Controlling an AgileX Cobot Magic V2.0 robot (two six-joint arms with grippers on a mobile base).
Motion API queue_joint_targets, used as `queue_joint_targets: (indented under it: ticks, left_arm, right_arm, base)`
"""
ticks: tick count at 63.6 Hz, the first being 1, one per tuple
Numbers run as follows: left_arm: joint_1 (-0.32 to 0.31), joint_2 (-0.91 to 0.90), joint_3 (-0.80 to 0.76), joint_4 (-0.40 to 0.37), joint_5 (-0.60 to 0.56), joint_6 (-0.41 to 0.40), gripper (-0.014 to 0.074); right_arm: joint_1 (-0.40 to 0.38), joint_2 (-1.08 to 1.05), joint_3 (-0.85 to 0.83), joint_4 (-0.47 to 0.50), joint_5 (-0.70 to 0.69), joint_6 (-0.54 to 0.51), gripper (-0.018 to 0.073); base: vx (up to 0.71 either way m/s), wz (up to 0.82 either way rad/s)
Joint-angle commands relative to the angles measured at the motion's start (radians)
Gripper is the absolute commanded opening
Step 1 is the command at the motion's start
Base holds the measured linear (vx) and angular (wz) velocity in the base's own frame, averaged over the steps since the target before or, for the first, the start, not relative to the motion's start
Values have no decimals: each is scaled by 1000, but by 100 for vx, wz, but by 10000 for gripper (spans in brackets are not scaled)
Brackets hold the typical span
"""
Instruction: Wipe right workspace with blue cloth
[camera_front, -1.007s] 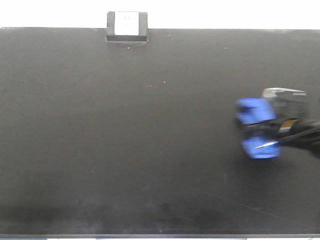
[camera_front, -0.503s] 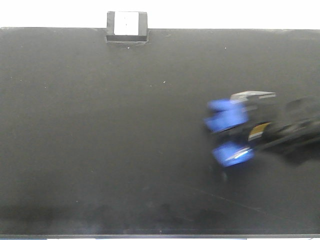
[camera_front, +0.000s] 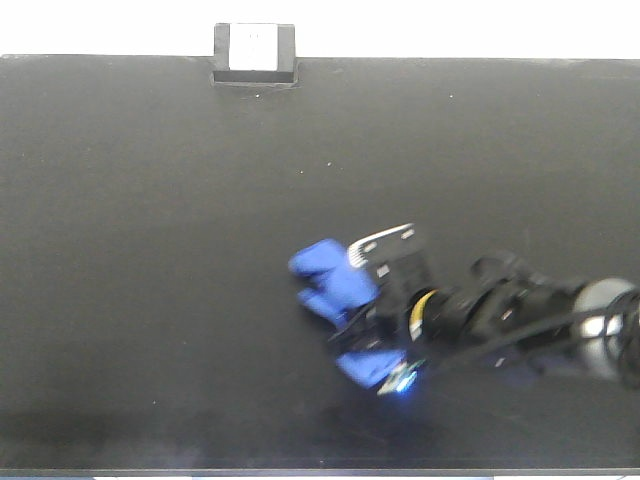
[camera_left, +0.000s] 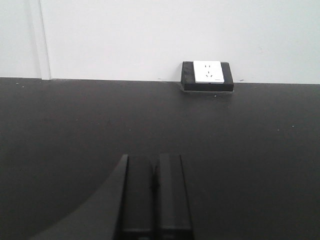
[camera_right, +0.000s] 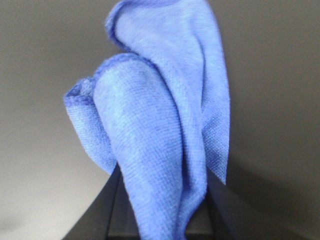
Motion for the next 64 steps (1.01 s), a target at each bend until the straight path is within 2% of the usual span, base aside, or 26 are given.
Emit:
queue_joint_targets:
  ticks: [1, 12, 20, 28, 37, 44, 50, 64]
  left_arm:
    - [-5, -15, 30, 1, -83, -8, -6]
    - [-5, -15, 30, 1, -83, -8, -6]
    - [-5, -15, 30, 1, -83, -8, -6]
    - [-5, -15, 30, 1, -83, -8, -6]
    - [-5, -15, 30, 1, -83, -8, -6]
    - [-5, -15, 30, 1, -83, -8, -6]
    - [-5, -15, 30, 1, -83, -8, -6]
    - [-5, -15, 30, 1, -83, -8, -6]
  right_arm:
    - [-84, -25, -10, 7, 50, -59, 34]
    - [-205, -29, -10, 4, 73, -111, 91]
    - [-264, -57, -10, 3, 73, -142, 174]
    - [-295, -105, -10, 3, 87, -141, 316]
    - [-297, -179, -10, -11, 124, -141, 495]
    - [-297, -245, -10, -11, 157, -141, 587]
    - [-297, -319, -10, -11, 216, -141, 618]
    - [-297, -574, -10, -7, 440, -140, 587]
  base:
    - [0, 0]
    - [0, 0]
    - [0, 0]
    - [0, 0]
    - [0, 0]
    - [0, 0]
    - [0, 0]
    - [0, 0]
